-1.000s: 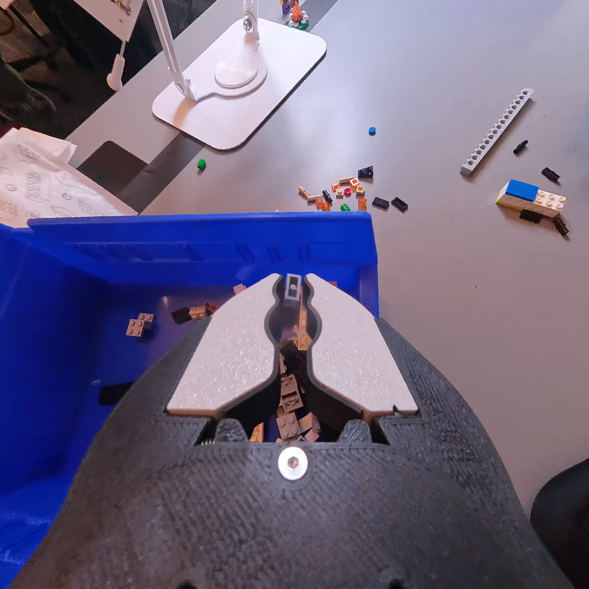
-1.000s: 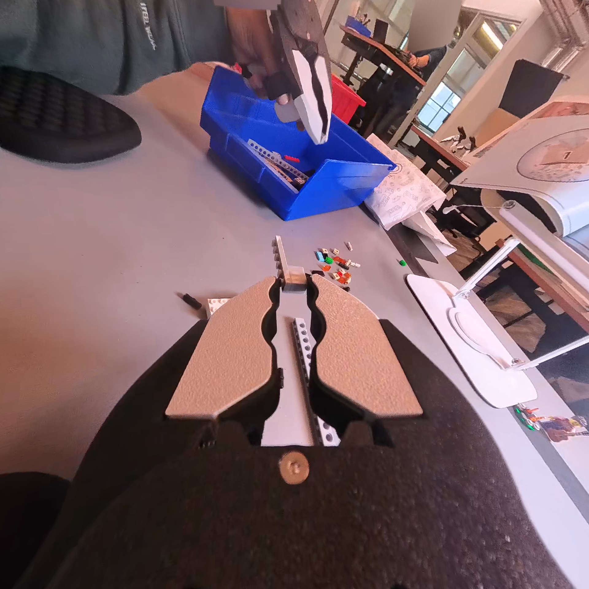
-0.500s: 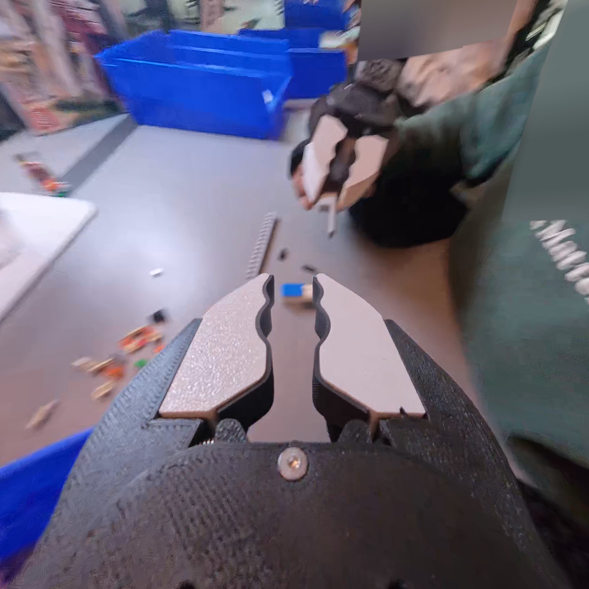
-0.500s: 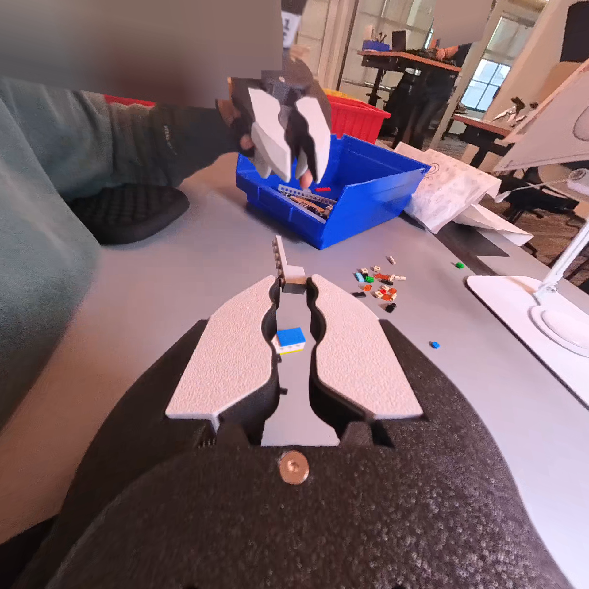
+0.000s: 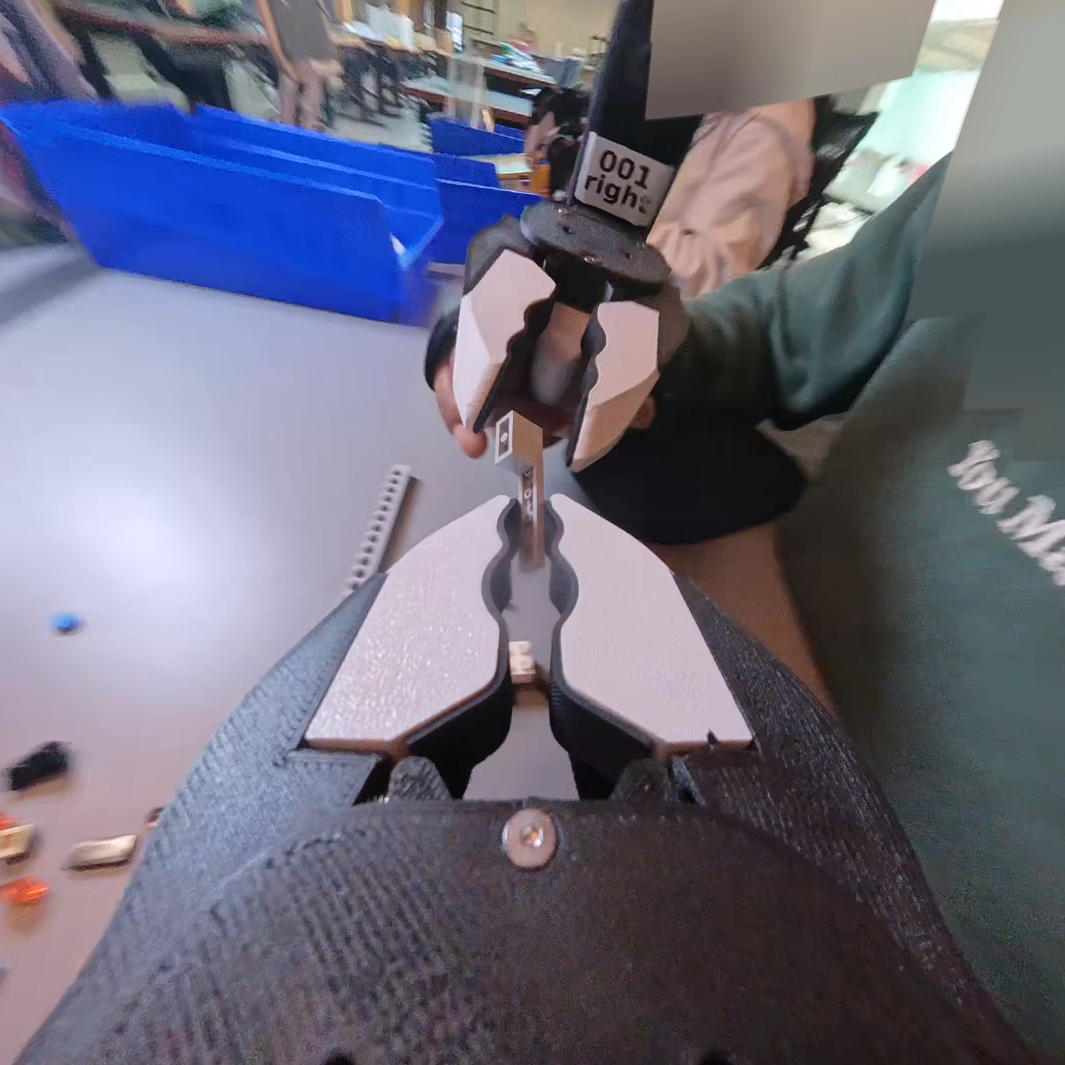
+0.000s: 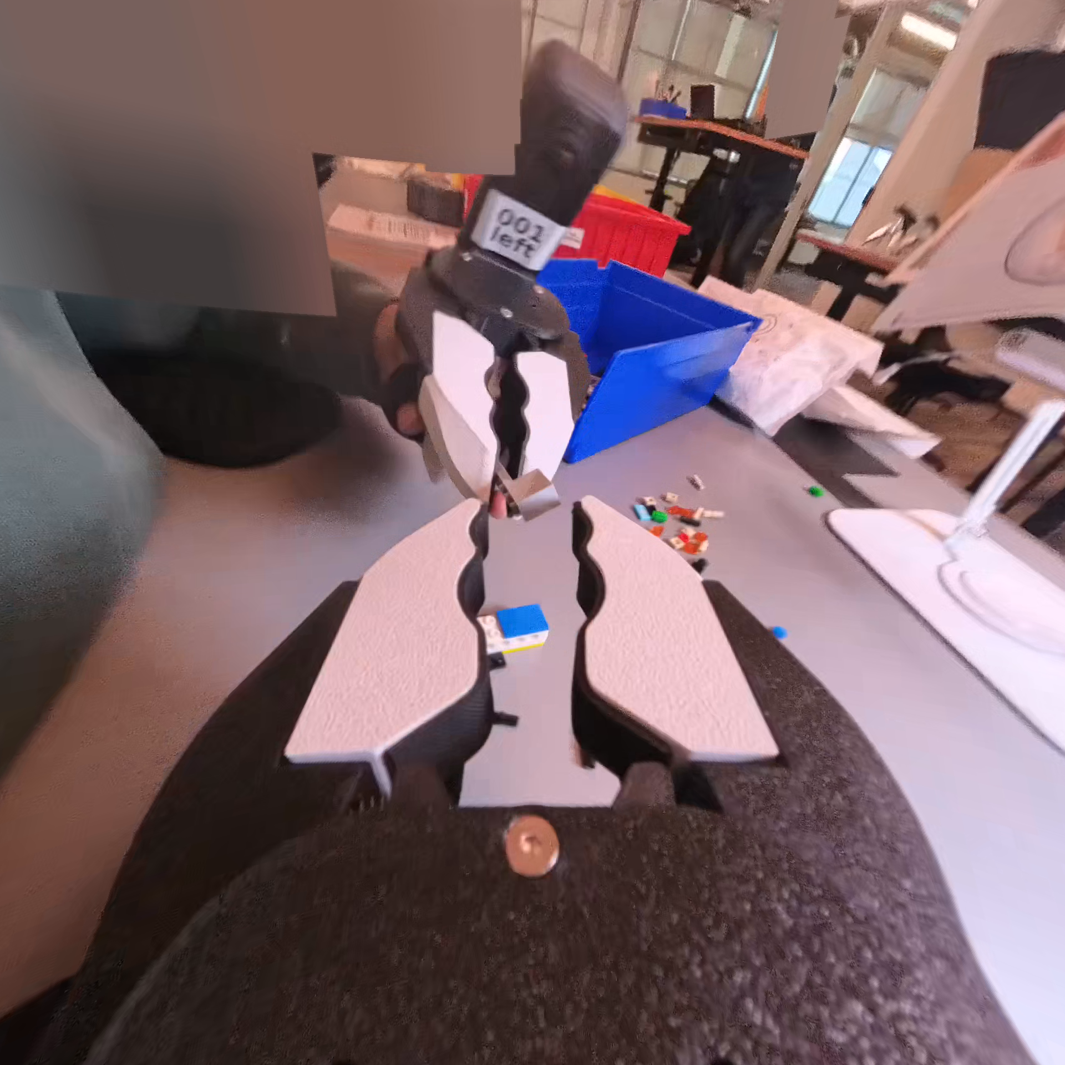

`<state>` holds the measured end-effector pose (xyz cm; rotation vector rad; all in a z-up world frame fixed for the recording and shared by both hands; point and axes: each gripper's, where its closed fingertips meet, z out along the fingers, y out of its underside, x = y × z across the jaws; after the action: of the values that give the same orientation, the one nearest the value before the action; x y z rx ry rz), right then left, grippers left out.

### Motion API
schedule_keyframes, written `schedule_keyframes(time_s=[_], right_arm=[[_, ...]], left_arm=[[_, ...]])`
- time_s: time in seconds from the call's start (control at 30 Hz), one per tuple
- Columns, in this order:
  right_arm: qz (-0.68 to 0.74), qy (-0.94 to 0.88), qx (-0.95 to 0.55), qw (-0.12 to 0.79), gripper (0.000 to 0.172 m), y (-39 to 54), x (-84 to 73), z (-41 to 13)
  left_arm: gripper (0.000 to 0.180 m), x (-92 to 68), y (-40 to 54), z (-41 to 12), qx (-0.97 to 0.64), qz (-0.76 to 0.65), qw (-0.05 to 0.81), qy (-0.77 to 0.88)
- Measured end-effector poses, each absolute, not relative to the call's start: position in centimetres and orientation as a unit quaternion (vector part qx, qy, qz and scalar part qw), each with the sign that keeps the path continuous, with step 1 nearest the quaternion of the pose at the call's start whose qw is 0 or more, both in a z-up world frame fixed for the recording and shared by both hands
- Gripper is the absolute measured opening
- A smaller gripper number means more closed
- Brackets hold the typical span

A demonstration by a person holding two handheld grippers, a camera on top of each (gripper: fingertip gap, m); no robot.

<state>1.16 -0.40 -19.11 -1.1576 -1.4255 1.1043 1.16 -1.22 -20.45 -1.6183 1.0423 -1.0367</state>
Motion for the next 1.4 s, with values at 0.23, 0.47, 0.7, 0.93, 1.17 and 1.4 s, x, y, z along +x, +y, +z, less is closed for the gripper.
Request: schedule_keyframes(time_s=[0.23, 0.47, 0.7, 0.93, 1.17, 1.4], right_arm=[[0.637, -0.441, -0.541, 0.327, 0.013, -0.2, 0.5, -17.7], [0.534, -0.539, -0.539, 0.365, 0.008, -0.6, 0.4, -19.4], [0.359, -0.678, -0.528, 0.364, 0.008, -2.1, 0.4, -23.1], [0.405, -0.640, -0.524, 0.389, 0.012, -1.7, 0.4, -21.5], [0.502, -0.573, -0.526, 0.380, 0.013, -2.1, -1.3, -19.8], [0.499, -0.562, -0.542, 0.377, 0.008, 0.6, 1.5, -19.9]], left_arm=[[0.007, 1.1, 0.1, -18.9, -0.595, -0.219, 0.617, 0.467], [0.023, 1.1, -0.2, -20.0, -0.618, -0.291, 0.562, 0.466], [0.008, 1.9, -2.2, -21.8, -0.620, -0.320, 0.488, 0.525], [0.008, 1.4, -1.7, -19.4, -0.607, -0.363, 0.524, 0.475], [0.008, 0.6, -1.3, -15.9, -0.562, -0.501, 0.545, 0.369], [0.008, -4.5, 0.6, -14.7, -0.615, -0.418, 0.546, 0.387]])
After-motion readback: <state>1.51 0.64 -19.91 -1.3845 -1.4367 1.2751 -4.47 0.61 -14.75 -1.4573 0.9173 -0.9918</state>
